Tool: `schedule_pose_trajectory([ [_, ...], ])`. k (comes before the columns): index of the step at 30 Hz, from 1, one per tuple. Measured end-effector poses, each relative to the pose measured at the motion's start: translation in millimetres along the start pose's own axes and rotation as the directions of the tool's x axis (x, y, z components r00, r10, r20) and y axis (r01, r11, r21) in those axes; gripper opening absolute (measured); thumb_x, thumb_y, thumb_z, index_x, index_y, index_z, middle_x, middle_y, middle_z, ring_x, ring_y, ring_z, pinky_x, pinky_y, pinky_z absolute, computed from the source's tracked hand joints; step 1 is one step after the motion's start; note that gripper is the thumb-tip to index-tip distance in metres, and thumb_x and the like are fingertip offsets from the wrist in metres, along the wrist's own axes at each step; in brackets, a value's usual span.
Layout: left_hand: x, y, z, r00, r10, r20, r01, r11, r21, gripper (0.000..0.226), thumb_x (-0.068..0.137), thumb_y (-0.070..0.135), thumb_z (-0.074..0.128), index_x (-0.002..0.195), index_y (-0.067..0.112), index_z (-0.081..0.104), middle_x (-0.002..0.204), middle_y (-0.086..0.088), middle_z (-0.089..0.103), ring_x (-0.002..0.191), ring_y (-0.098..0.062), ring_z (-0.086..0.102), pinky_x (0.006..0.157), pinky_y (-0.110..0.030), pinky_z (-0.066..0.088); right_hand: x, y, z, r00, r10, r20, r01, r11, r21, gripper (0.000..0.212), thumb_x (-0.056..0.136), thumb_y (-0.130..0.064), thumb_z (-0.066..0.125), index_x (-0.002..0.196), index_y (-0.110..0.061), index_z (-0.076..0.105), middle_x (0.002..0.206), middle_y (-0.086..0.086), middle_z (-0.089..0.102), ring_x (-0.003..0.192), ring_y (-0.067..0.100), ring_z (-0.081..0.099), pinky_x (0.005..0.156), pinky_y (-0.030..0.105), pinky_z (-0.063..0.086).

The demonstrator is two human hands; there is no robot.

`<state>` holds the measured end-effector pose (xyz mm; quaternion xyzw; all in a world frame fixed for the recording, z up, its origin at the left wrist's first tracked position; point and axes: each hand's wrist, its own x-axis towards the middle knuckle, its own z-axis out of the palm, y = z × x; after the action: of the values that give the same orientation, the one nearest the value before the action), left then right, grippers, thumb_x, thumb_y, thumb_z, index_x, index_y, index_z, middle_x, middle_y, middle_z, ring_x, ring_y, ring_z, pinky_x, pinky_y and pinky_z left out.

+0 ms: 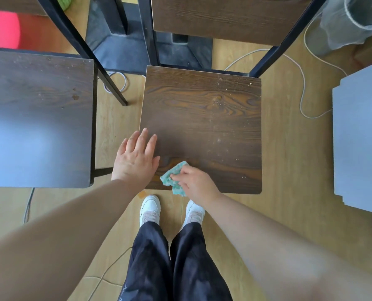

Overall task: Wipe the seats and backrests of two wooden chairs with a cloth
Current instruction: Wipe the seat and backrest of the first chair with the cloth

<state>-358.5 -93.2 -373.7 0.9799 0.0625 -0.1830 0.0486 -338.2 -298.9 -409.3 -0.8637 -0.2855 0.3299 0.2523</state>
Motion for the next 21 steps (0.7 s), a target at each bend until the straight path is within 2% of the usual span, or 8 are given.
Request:
schedule_pose_trajectory([
  [3, -9.8, 0.6, 1.8, 1.0, 0.006, 0.003, -0.006, 1.0, 0.004, 0.06, 0.097, 0.04, 0.046, 0.149, 0.014, 0.032, 0.156, -0.013, 0.029, 0.142, -0.033, 0.027, 0.115, -0.048, 0.027, -17.8, -6.5, 15.3, 0.997, -0.048, 0.068, 0.051, 0.997, -0.049, 0.034, 0.092, -0.01, 0.057, 0.124, -0.017, 0.065, 0.095, 0.001, 0.053, 0.086, 0.018, 0.053, 0.071, 0.024, 0.038],
  [6, -15.6, -3.2, 1.7, 1.0, 0.016, 0.003, -0.016, 1.0, 0.022, 0.059, 0.098, 0.039, 0.044, 0.149, 0.014, 0.03, 0.156, -0.013, 0.028, 0.143, -0.033, 0.026, 0.115, -0.048, 0.026, -31.3, -10.7, 30.6, 0.996, -0.006, 0.09, 0.011, 0.999, -0.052, 0.025, 0.094, -0.029, 0.055, 0.116, -0.024, 0.064, 0.09, -0.009, 0.054, 0.076, 0.006, 0.049, 0.067, 0.027, 0.04],
  [9, -18.5, -8.5, 0.8, 1.0, -0.001, -0.01, 0.002, 1.0, 0.019, 0.058, 0.098, 0.038, 0.044, 0.149, 0.013, 0.03, 0.156, -0.013, 0.029, 0.142, -0.033, 0.026, 0.115, -0.049, 0.027, -37.6, -17.7, 34.7, 0.992, -0.085, 0.098, 0.094, 0.991, -0.093, 0.039, 0.097, -0.017, 0.051, 0.135, -0.022, 0.054, 0.107, -0.002, 0.053, 0.096, 0.013, 0.051, 0.071, 0.024, 0.038],
  [12, -17.3, -12.5, -1.8, 1.0, -0.023, -0.02, 0.023, 1.0, 0.007, 0.059, 0.096, 0.037, 0.049, 0.148, 0.012, 0.033, 0.155, -0.015, 0.031, 0.141, -0.034, 0.028, 0.114, -0.049, 0.027, -29.9, -19.2, 24.8, 0.999, -0.038, -0.021, 0.039, 0.997, 0.06, 0.037, 0.097, -0.011, 0.05, 0.132, -0.018, 0.059, 0.106, 0.0, 0.055, 0.095, 0.014, 0.052, 0.077, 0.023, 0.042],
  [14, -14.7, -13.3, -6.6, 0.999, -0.032, -0.018, 0.032, 0.999, 0.004, 0.06, 0.096, 0.038, 0.049, 0.148, 0.012, 0.034, 0.155, -0.015, 0.031, 0.141, -0.034, 0.028, 0.114, -0.049, 0.028, -19.5, -20.5, 9.6, 0.994, -0.019, -0.108, 0.033, 0.991, 0.127, 0.033, 0.096, -0.01, 0.053, 0.126, -0.017, 0.064, 0.101, -0.003, 0.056, 0.09, 0.011, 0.051, 0.075, 0.018, 0.038],
  [16, -9.6, -12.6, -14.2, 0.999, -0.04, -0.019, 0.041, 0.999, 0.018, 0.06, 0.097, 0.04, 0.046, 0.149, 0.013, 0.032, 0.156, -0.013, 0.029, 0.143, -0.032, 0.025, 0.115, -0.048, 0.026, -4.6, -18.5, -16.4, 0.985, 0.01, -0.174, 0.013, 0.991, 0.132, 0.03, 0.095, -0.009, 0.055, 0.122, -0.016, 0.066, 0.1, -0.005, 0.055, 0.088, 0.012, 0.053, 0.074, 0.017, 0.038],
  [19, 5.4, -9.0, -25.5, 0.999, -0.04, -0.037, 0.041, 0.999, 0.016, 0.06, 0.098, 0.041, 0.043, 0.15, 0.014, 0.03, 0.157, -0.013, 0.027, 0.144, -0.032, 0.023, 0.116, -0.048, 0.025, 23.7, -0.4, -64.4, 0.955, 0.028, -0.294, -0.002, 0.996, 0.09, 0.029, 0.093, -0.008, 0.056, 0.118, -0.014, 0.069, 0.095, -0.002, 0.055, 0.085, 0.018, 0.057, 0.072, 0.029, 0.046],
  [21, 18.8, -5.1, -32.0, 0.998, -0.036, -0.043, 0.037, 0.999, 0.013, 0.06, 0.097, 0.041, 0.043, 0.15, 0.014, 0.031, 0.157, -0.013, 0.028, 0.143, -0.032, 0.025, 0.115, -0.048, 0.026, 45.0, 17.3, -96.4, 0.933, 0.07, -0.353, -0.052, 0.997, 0.061, 0.029, 0.094, -0.01, 0.054, 0.119, -0.015, 0.069, 0.098, -0.002, 0.055, 0.087, 0.019, 0.057, 0.074, 0.03, 0.048],
])
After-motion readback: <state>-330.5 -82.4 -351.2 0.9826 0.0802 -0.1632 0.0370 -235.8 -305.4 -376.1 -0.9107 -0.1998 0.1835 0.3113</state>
